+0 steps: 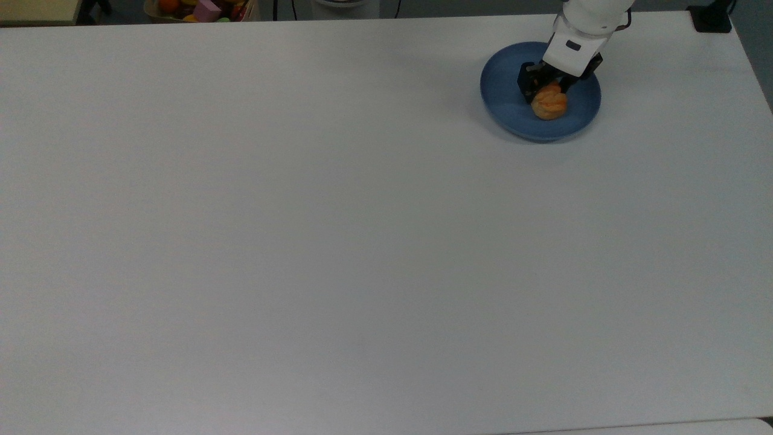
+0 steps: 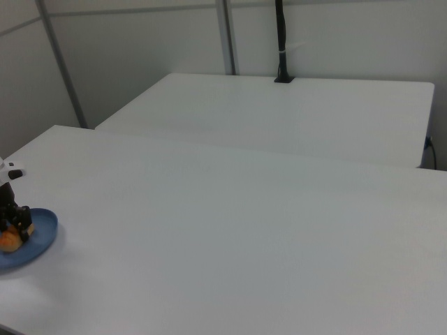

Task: Put the bread on the table
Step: 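Close the gripper on the orange bread roll and lift it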

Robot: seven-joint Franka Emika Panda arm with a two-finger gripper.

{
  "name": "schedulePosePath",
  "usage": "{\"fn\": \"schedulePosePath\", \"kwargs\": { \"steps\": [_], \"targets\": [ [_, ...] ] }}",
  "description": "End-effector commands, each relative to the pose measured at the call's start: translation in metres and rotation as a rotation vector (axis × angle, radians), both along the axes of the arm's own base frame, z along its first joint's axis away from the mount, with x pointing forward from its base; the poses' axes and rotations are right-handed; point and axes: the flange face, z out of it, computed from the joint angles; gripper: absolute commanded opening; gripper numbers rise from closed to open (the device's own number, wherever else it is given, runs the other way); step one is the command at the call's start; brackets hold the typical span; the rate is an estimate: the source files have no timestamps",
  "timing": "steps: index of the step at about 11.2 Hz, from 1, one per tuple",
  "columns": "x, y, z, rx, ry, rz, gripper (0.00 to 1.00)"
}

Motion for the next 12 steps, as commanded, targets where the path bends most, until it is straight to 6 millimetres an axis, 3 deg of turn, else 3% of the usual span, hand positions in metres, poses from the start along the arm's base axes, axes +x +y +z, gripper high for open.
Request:
{"fn": "schedulePosePath", "kwargs": {
  "steps": [1, 4, 7, 10, 12],
  "targets": [
    [-0.001, -0.005, 0.006, 0.001, -0.023, -0.02, 0.3],
    [-0.002, -0.011, 0.027, -0.011, -0.021, -0.024, 0.3],
    [0.0, -0.031, 0.085, -0.007, -0.039, -0.049, 0.3],
    [0.004, -0.068, 0.146, 0.002, -0.056, -0.07, 0.3],
    [0.009, -0.107, 0.188, 0.025, -0.03, -0.058, 0.3]
  ]
}}
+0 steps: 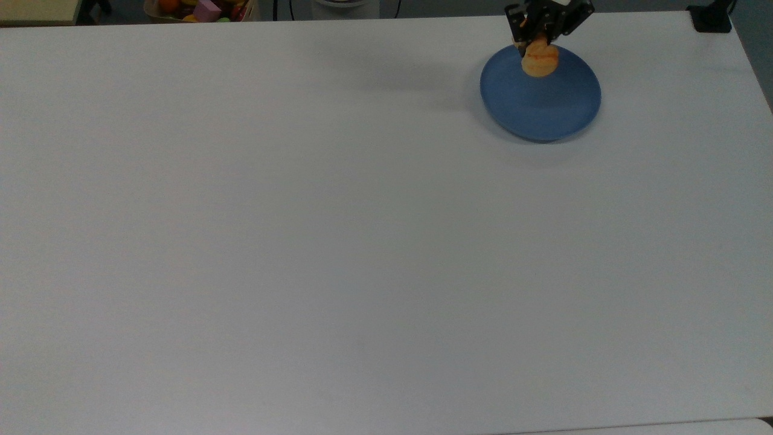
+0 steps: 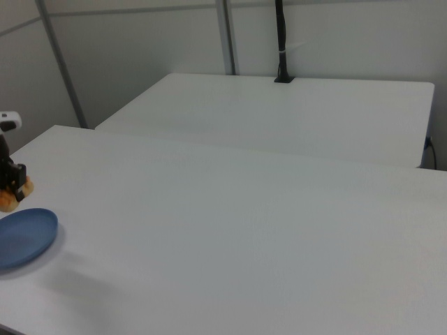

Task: Put the bread on the table
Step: 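Carry the bread roll away from the plate and lower it to the table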

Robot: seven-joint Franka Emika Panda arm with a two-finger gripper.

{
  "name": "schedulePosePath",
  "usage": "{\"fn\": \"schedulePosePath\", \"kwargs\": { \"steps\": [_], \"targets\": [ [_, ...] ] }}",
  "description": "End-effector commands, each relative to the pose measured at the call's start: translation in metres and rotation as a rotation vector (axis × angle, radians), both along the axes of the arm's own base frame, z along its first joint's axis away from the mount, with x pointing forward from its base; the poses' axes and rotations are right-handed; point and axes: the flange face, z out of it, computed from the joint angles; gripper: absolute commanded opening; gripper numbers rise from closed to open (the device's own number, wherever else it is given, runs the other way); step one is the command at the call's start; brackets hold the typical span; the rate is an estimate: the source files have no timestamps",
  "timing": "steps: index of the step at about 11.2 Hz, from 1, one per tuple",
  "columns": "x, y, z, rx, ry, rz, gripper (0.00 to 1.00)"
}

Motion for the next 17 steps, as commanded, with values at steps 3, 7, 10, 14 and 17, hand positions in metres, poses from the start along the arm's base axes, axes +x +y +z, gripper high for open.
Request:
{"fn": "schedulePosePath", "kwargs": {
  "steps": [3, 7, 10, 14, 17],
  "targets": [
    [0.021, -0.124, 0.093, 0.051, 0.042, 0.007, 0.31],
    [0.039, -0.235, 0.117, 0.066, 0.093, 0.009, 0.32],
    [0.056, -0.323, 0.114, 0.093, 0.098, -0.046, 0.33],
    [0.06, -0.405, 0.075, 0.08, 0.131, -0.066, 0.36],
    [0.076, -0.447, 0.02, 0.05, 0.087, -0.128, 0.39]
  ]
}}
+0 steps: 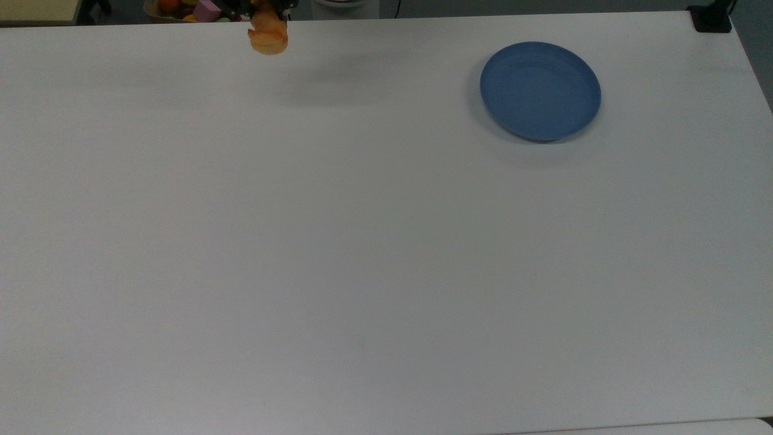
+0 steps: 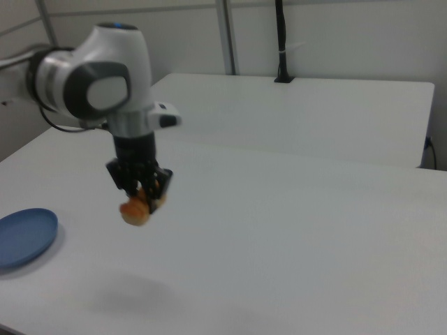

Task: Put the bread on the table
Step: 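Carry the bread roll away from the plate and lower it to the table, then open the gripper to release the bread roll and raise it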

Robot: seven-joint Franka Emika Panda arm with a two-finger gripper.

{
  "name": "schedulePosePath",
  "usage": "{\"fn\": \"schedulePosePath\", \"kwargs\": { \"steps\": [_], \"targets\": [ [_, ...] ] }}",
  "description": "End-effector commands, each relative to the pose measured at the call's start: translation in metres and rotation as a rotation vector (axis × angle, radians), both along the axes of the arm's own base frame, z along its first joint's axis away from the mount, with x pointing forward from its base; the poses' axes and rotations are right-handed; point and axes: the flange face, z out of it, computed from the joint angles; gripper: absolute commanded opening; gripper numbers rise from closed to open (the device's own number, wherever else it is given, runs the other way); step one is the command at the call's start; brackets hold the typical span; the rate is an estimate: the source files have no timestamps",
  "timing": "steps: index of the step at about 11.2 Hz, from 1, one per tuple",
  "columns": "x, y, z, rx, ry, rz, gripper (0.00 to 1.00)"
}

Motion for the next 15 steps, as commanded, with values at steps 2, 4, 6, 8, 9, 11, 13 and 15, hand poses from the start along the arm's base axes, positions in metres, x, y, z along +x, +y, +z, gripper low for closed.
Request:
{"fn": "schedulePosePath", "kwargs": {
  "steps": [2, 4, 6, 8, 9, 11, 13, 15],
  "targets": [
    [0.016, -0.032, -0.088, -0.076, -0.037, -0.012, 0.4],
    [0.011, -0.036, -0.122, -0.085, -0.074, 0.023, 0.42],
    [0.015, -0.032, -0.152, -0.097, -0.088, 0.038, 0.42],
    [0.02, -0.028, -0.177, -0.109, -0.11, 0.049, 0.43],
    [0.023, -0.025, -0.191, -0.116, -0.11, 0.056, 0.45],
    [0.026, -0.024, -0.209, -0.123, -0.104, 0.062, 0.47],
    [0.026, -0.018, -0.211, -0.122, -0.094, 0.076, 0.53],
    [0.026, -0.018, -0.208, -0.12, -0.09, 0.074, 0.84]
  ]
}}
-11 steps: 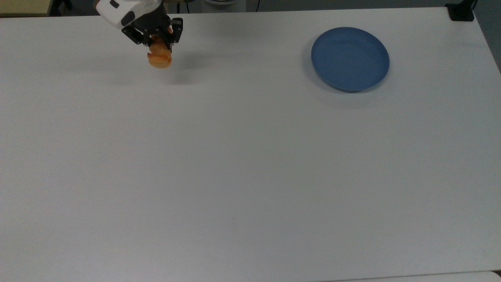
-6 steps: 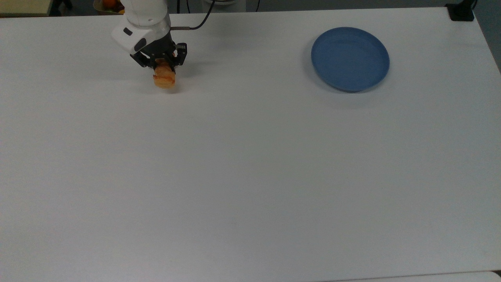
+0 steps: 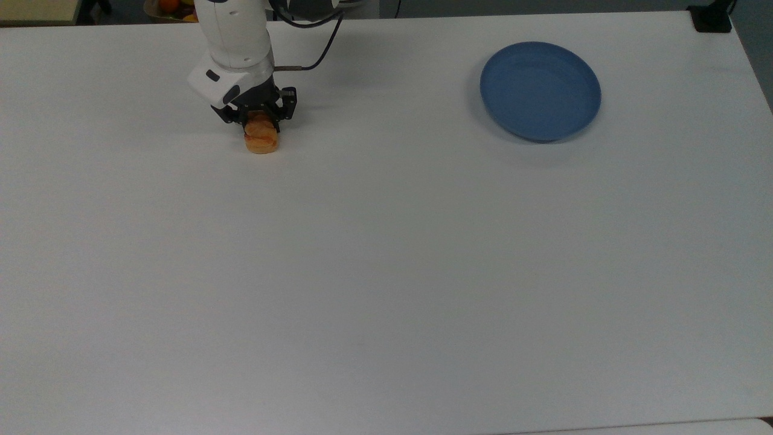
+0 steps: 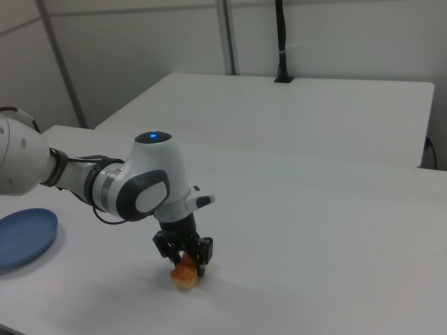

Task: Put the bread on the table
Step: 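Open the gripper to release the bread roll and raise it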

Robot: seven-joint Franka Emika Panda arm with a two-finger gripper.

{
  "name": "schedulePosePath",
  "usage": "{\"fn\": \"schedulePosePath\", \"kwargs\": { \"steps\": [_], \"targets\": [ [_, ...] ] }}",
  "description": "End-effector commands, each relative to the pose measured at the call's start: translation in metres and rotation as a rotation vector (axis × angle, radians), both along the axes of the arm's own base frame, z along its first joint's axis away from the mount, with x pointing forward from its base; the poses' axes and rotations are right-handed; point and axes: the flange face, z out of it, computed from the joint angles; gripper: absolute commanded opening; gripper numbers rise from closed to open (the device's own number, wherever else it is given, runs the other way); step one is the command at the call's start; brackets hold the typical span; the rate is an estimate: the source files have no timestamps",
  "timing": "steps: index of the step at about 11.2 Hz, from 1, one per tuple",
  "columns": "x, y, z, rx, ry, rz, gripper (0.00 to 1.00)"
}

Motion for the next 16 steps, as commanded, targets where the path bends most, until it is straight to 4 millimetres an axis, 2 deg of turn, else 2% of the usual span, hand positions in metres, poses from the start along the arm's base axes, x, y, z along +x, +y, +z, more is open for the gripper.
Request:
{"fn": "schedulePosePath", "kwargs": {
  "steps": [1, 2, 4, 6, 9, 12, 14, 16],
  "targets": [
    [-0.002, 0.004, 0.005, -0.005, 0.003, 0.015, 1.0],
    [-0.002, 0.006, 0.009, -0.002, 0.013, 0.015, 1.0],
    [0.007, 0.016, 0.047, 0.005, 0.022, -0.016, 1.0],
    [0.023, 0.036, 0.1, 0.007, 0.038, -0.054, 1.0],
    [0.024, 0.067, 0.179, 0.021, 0.012, -0.179, 1.0],
    [0.026, 0.109, 0.25, 0.044, -0.013, -0.249, 1.0],
    [0.019, 0.137, 0.275, 0.118, -0.002, -0.232, 1.0],
    [0.012, 0.162, 0.285, 0.145, 0.012, -0.19, 1.0]
  ]
}}
